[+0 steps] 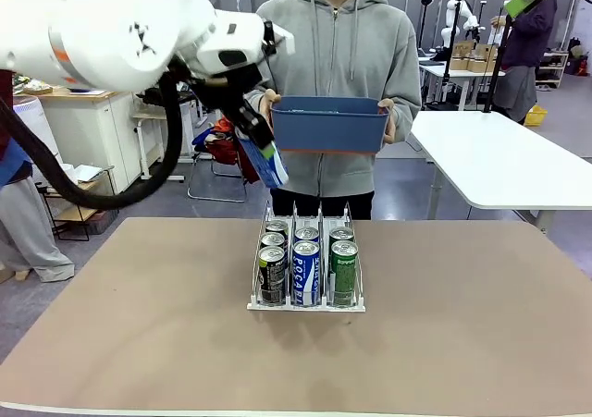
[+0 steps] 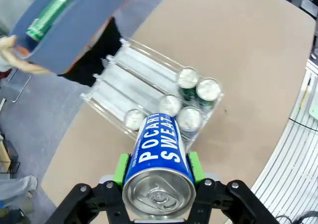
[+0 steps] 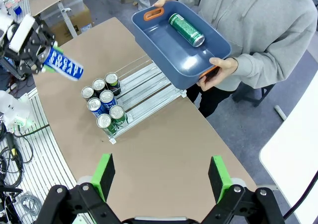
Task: Fill the beverage cans into the dispenser.
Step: Place the picked Ionic drink in the line of the Automatic Can Dispenser with the same cans.
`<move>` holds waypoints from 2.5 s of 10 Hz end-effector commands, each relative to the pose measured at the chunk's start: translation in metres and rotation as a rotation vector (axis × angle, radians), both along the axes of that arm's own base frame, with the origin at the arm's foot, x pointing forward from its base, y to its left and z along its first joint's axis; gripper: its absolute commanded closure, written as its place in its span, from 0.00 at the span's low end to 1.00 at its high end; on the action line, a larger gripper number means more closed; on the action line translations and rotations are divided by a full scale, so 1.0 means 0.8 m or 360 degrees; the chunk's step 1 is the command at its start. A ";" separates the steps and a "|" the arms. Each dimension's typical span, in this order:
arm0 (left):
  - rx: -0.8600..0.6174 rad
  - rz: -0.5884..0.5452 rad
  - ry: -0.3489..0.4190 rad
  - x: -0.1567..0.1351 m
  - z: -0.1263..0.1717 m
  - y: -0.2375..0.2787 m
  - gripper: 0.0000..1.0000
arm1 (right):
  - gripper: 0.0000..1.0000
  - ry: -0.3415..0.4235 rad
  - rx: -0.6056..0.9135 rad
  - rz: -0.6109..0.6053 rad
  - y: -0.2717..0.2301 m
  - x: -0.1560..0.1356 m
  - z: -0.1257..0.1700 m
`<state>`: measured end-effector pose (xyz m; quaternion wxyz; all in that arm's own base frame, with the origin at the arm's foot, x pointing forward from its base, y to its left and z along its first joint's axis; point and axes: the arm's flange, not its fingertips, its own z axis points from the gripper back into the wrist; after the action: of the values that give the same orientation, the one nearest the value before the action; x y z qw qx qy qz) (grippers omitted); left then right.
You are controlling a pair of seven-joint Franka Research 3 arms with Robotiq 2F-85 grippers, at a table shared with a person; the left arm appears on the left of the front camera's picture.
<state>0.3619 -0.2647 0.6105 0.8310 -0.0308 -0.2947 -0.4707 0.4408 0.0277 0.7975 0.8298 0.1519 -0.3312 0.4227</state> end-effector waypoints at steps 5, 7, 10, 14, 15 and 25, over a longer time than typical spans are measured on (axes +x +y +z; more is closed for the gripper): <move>-0.0011 -0.0043 0.0033 -0.011 -0.011 -0.012 0.43 | 0.00 0.0015 0.0014 -0.0008 0.000 -0.002 -0.001; -0.0018 -0.0073 0.0055 -0.013 -0.015 -0.015 0.43 | 0.00 0.0015 0.0014 -0.0008 0.000 -0.002 -0.001; 0.0047 0.0084 -0.0005 -0.042 -0.050 -0.058 0.43 | 0.00 0.0015 0.0014 -0.0008 0.000 -0.002 -0.001; 0.0172 0.0010 -0.0010 -0.087 -0.115 -0.093 0.43 | 0.00 0.0015 0.0014 -0.0008 0.000 -0.002 -0.001; 0.0194 -0.0024 0.0012 -0.084 -0.135 -0.096 0.43 | 0.00 0.0015 0.0014 -0.0008 0.000 -0.002 -0.001; 0.0200 -0.0017 0.0000 -0.061 -0.193 -0.093 0.43 | 0.00 0.0015 0.0014 -0.0008 0.000 -0.002 -0.001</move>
<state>0.3128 -0.3454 0.4536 0.8225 0.0081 -0.2520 -0.5098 0.4408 0.0277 0.7975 0.8298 0.1518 -0.3312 0.4227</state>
